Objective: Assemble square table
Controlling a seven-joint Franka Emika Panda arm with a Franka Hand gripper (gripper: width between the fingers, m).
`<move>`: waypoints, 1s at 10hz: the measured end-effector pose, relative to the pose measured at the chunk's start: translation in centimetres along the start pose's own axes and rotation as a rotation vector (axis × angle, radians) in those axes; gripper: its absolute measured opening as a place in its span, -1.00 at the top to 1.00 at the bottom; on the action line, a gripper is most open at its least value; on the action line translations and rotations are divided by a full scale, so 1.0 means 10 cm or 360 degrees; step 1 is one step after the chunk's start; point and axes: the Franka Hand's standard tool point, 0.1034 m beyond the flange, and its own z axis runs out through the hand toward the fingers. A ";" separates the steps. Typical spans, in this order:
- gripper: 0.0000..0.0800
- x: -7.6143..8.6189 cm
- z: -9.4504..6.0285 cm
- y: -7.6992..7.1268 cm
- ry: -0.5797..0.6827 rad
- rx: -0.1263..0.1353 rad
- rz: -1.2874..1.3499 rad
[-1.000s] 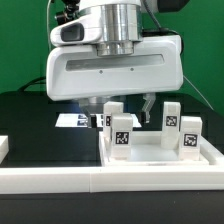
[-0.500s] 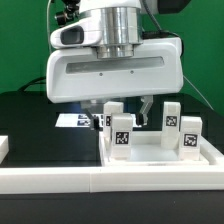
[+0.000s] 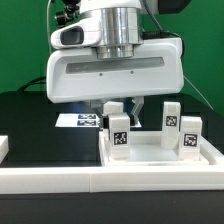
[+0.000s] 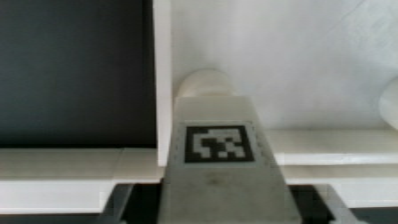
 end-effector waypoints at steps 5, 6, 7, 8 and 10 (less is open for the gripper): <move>0.28 -0.01 0.02 -0.13 0.0046 -0.0012 0.0818; 0.28 -0.02 0.02 -0.13 0.0048 -0.0018 0.1012; 0.28 -0.02 0.02 -0.14 0.0052 -0.0011 0.1177; 0.27 -0.02 0.02 -0.14 0.0051 -0.0003 0.1318; 0.27 -0.03 0.02 -0.14 0.0044 0.0022 0.1597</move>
Offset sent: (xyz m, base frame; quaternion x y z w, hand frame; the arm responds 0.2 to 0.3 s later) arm -0.0181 0.0066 -0.0018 -0.0475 0.0075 0.2678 0.9623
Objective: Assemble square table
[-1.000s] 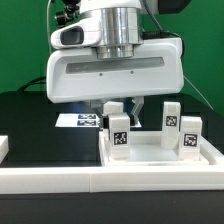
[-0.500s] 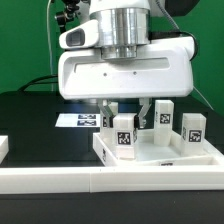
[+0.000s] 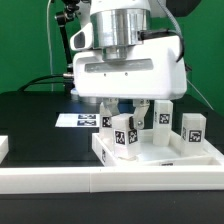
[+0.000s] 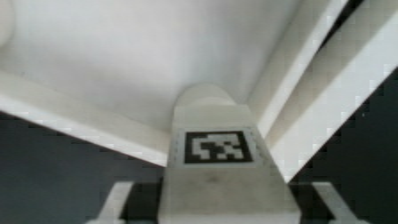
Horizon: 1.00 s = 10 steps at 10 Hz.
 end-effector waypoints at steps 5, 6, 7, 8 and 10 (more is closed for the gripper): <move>0.27 -0.06 0.01 -0.03 -0.0022 0.0002 0.0662; 0.27 -0.07 0.01 -0.03 -0.0027 0.0006 0.0714; 0.27 -0.07 0.02 -0.03 -0.0032 0.0010 0.0780; 0.27 -0.07 0.02 -0.04 -0.0042 0.0018 0.0897; 0.27 -0.08 0.02 -0.04 -0.0054 0.0026 0.1034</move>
Offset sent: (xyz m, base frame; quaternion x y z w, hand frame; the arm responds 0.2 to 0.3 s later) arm -0.0006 0.0010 0.0002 -0.0062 0.0038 0.1452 0.9894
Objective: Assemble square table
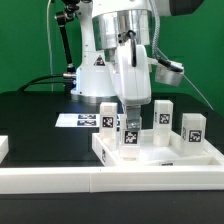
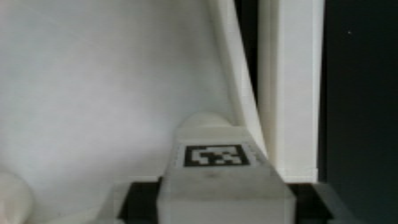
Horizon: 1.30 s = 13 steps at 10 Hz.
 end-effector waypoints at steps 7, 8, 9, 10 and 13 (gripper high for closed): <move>-0.58 -0.02 0.02 0.00 -0.0018 0.0008 -0.0042; -0.58 -0.03 0.02 0.01 -0.0018 0.0008 -0.0156; -0.62 -0.02 0.02 0.01 -0.0017 0.0009 -0.0266; -0.62 -0.02 0.02 0.01 -0.0017 0.0009 -0.0396; -0.62 -0.03 0.01 0.02 -0.0004 -0.0071 -0.0916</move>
Offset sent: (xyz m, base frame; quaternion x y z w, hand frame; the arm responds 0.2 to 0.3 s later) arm 0.0000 0.0000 0.0000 0.0000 0.0000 0.0000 1.0000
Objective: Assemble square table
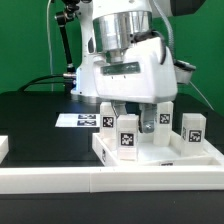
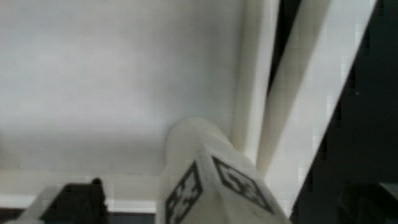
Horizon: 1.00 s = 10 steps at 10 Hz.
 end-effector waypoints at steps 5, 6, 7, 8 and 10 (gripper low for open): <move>-0.62 0.04 -0.02 -0.02 0.0023 -0.0024 -0.0825; -0.62 0.04 -0.02 -0.02 0.0023 -0.0025 -0.0917; -0.62 0.05 -0.03 -0.01 0.0022 -0.0027 -0.1076; -0.62 0.07 -0.03 0.00 0.0022 -0.0028 -0.1228; -0.62 0.13 -0.03 0.03 0.0024 -0.0040 -0.1528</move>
Offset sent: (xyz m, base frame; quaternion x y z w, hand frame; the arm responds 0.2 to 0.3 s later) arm 0.0075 -0.0036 0.0033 -0.0107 -0.0025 -0.2562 0.9666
